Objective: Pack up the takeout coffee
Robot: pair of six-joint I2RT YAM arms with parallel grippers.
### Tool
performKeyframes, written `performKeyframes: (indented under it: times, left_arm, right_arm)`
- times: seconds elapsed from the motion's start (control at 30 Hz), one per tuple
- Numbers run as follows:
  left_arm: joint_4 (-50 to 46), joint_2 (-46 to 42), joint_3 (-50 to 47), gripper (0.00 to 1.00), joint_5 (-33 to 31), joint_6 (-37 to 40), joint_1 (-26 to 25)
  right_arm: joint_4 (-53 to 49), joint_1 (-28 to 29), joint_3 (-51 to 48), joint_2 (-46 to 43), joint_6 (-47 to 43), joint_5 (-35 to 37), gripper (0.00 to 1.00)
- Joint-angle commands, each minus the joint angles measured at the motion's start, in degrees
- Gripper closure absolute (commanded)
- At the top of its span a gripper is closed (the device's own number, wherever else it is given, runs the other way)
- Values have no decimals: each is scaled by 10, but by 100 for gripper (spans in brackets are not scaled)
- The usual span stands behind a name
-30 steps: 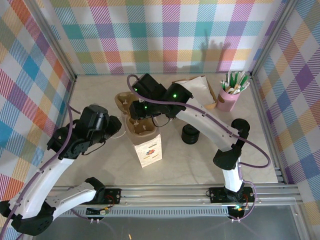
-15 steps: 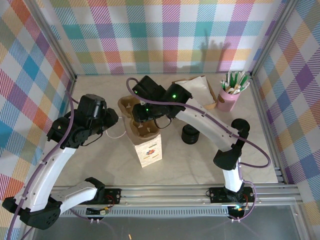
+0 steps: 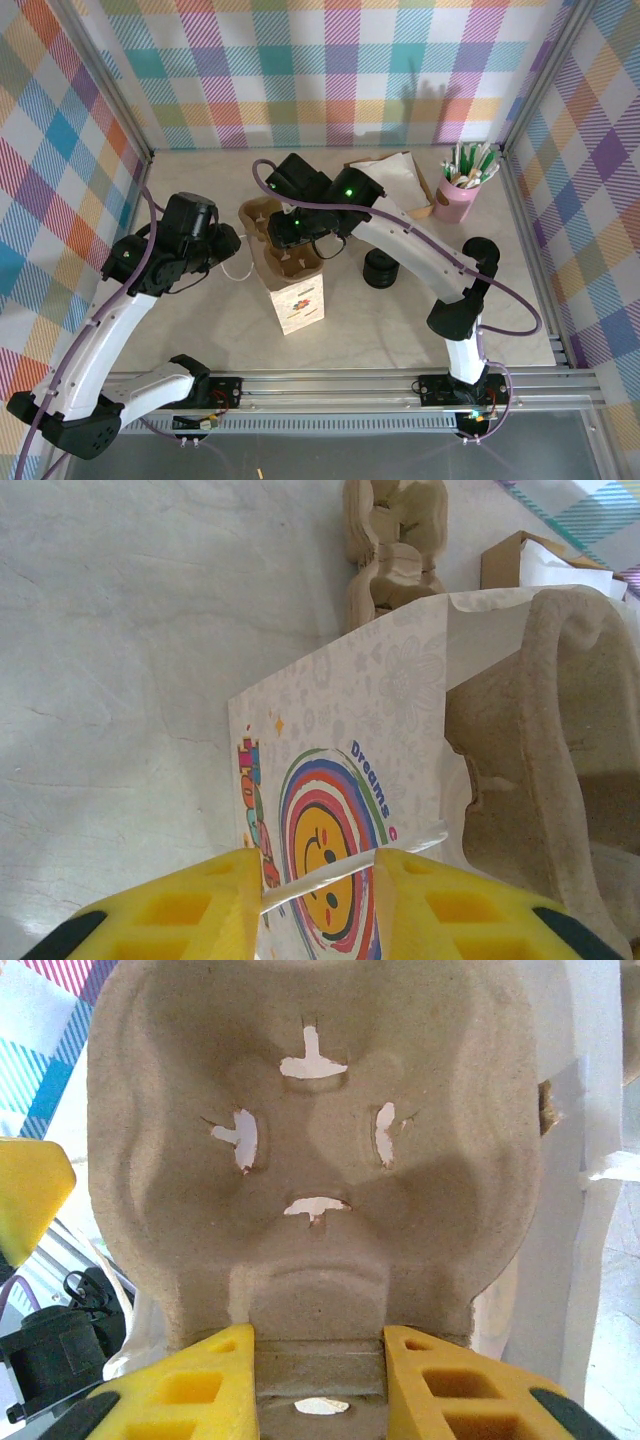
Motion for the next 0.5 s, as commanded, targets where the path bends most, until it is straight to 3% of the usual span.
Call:
performKeyframes:
  times: [0.0,0.47]
  left_arm:
    - [-1,-12,-7,66,1,-4,5]
    - [-4,-17,-4,66,-5,-6,5]
  right_arm:
    - [-17,4,2,-4,-13,-9,70]
    - [-14,4,3,14,-17,-18,69]
